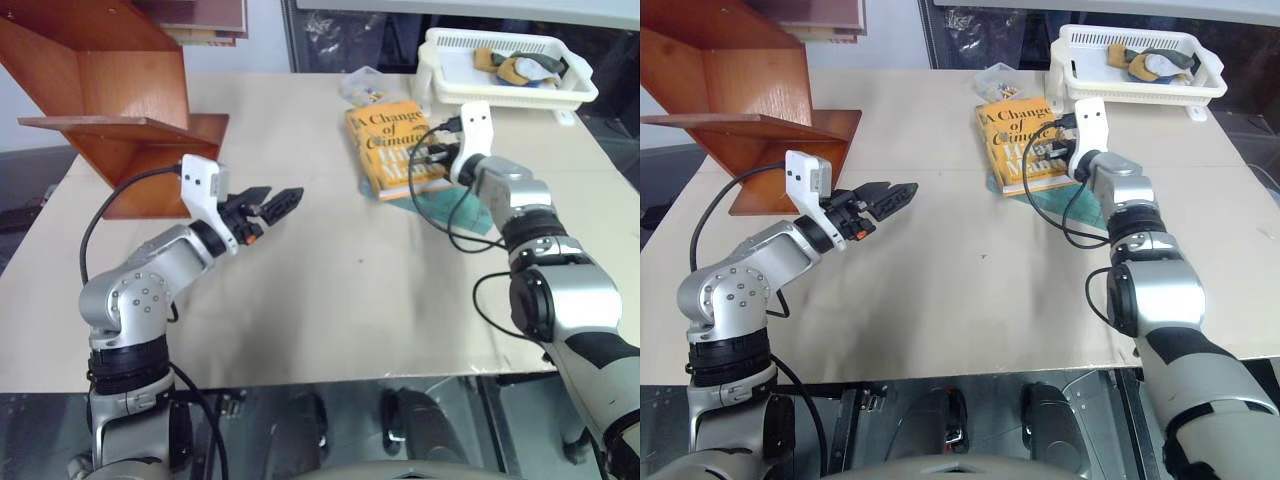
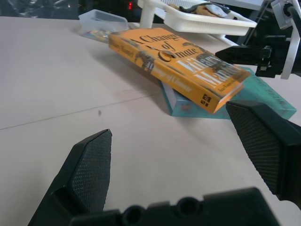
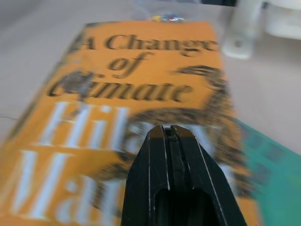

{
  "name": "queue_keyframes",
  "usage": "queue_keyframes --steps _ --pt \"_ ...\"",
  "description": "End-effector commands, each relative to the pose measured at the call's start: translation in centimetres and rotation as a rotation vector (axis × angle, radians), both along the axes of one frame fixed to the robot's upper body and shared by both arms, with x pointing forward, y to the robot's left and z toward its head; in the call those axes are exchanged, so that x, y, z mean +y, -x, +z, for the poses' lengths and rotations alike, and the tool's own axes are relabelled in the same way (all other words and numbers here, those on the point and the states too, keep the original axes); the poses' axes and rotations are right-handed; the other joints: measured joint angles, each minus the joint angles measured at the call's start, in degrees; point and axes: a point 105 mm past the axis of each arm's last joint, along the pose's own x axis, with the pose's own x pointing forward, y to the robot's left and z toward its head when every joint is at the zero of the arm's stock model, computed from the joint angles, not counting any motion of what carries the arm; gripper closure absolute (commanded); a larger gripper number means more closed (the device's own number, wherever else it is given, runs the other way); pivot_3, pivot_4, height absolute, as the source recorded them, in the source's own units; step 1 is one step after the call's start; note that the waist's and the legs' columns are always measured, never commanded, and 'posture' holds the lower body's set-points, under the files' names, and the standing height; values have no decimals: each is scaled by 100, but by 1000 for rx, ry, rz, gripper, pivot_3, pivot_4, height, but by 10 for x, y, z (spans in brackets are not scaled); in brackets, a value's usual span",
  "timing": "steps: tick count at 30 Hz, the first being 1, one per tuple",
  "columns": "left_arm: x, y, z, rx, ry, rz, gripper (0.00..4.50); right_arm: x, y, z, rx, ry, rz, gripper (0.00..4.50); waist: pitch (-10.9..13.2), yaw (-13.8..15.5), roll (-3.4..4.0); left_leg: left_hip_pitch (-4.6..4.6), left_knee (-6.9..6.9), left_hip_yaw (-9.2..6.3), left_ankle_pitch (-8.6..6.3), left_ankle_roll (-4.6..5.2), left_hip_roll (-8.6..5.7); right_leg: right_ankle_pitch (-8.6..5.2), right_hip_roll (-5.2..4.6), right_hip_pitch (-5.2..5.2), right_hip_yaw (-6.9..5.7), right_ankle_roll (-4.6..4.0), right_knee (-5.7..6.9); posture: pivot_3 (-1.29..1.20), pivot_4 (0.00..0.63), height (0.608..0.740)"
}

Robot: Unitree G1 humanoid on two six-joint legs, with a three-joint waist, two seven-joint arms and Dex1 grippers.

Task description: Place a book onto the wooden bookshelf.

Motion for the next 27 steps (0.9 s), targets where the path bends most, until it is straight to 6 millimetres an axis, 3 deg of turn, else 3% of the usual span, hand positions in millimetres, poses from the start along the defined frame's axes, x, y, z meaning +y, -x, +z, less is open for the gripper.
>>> queue_keyframes --steps 1,3,7,12,20,24,27 --pt "5 8 14 -60 -18 19 0 12 -1 6 -23 110 39 4426 0 2 0 -1 0 0 0 0 0 0 0 0 -1 0 -1 0 150 740" --pt "6 11 13 -62 -28 22 0 12 3 -19 61 226 70 4426 0 20 0 -2 0 0 0 0 0 0 -1 0 -5 0 -2 0 150 740" --pt "7 14 15 -69 -31 33 0 0 10 -42 154 353 111 4426 -4 20 -3 2 3 -1 0 -1 -1 0 -5 7 -12 0 1 0 150 740" --pt "7 17 12 -69 -38 37 0 -22 34 -76 339 454 290 4426 -20 27 -6 17 4 -15 1 -2 -2 -1 -7 22 -15 -1 5 0 150 740" --pt "0 13 9 -56 -29 5 0 -57 55 -100 453 490 341 4426 -93 42 -21 98 -1 -51 -6 1 -3 -4 -13 117 -42 -1 -14 0 150 740" --pt "-10 7 8 -38 -1 -33 0 -68 60 -93 397 466 332 4426 -139 92 -26 101 0 -67 -10 6 -7 -6 -20 128 -57 -4 -13 0 150 740" --pt "-23 0 3 2 36 -69 0 -53 60 -55 232 338 347 4426 -141 168 -28 107 0 -78 -13 9 -11 -18 -27 144 -69 -22 -21 0 150 740"
